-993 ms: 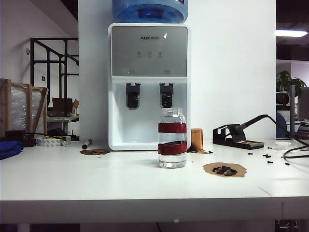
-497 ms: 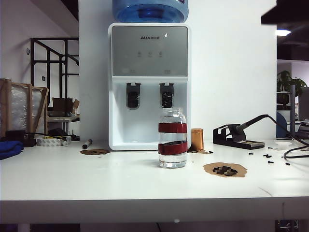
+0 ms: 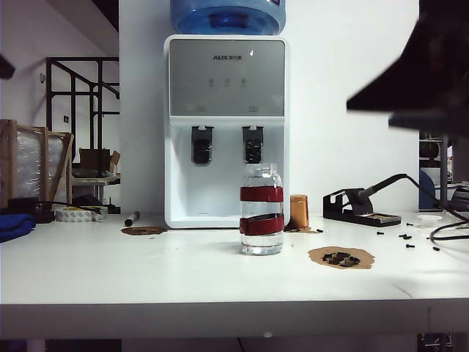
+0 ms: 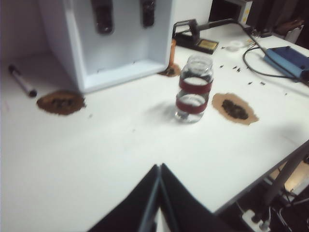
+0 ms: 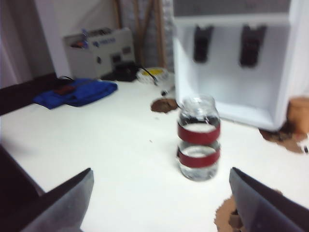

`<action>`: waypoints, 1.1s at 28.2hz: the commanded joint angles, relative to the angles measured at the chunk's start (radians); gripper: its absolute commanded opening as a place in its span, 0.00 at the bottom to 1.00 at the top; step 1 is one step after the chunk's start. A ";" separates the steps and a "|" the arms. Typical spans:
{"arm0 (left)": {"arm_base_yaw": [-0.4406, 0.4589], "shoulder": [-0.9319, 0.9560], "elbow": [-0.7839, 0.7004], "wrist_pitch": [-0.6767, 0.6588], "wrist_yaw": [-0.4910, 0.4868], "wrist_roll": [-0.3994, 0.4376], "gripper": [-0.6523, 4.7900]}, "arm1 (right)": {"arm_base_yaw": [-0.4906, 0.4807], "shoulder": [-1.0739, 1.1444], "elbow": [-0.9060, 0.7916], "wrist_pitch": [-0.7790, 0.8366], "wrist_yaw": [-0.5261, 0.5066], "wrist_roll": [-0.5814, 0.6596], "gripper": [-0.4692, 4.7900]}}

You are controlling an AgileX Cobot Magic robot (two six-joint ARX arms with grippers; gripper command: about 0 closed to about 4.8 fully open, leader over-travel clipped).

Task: Pick up the water bottle with two loops of red belts, then reach the front water dispenser and gently press the gray-black baffle horizontally to get a little water.

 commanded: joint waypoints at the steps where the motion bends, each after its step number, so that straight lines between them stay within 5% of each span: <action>1: -0.034 -0.002 0.005 0.084 -0.056 -0.008 0.11 | 0.003 0.135 0.006 0.184 -0.002 0.043 1.00; 11: -0.048 -0.002 0.005 0.106 -0.104 -0.008 0.11 | 0.005 0.635 0.077 0.620 -0.067 0.172 1.00; 22: -0.048 -0.002 0.005 0.107 -0.104 -0.008 0.11 | 0.016 0.787 0.218 0.652 -0.097 0.178 1.00; 31: -0.048 -0.002 0.005 0.107 -0.108 -0.008 0.11 | 0.018 0.861 0.298 0.570 -0.096 0.043 1.00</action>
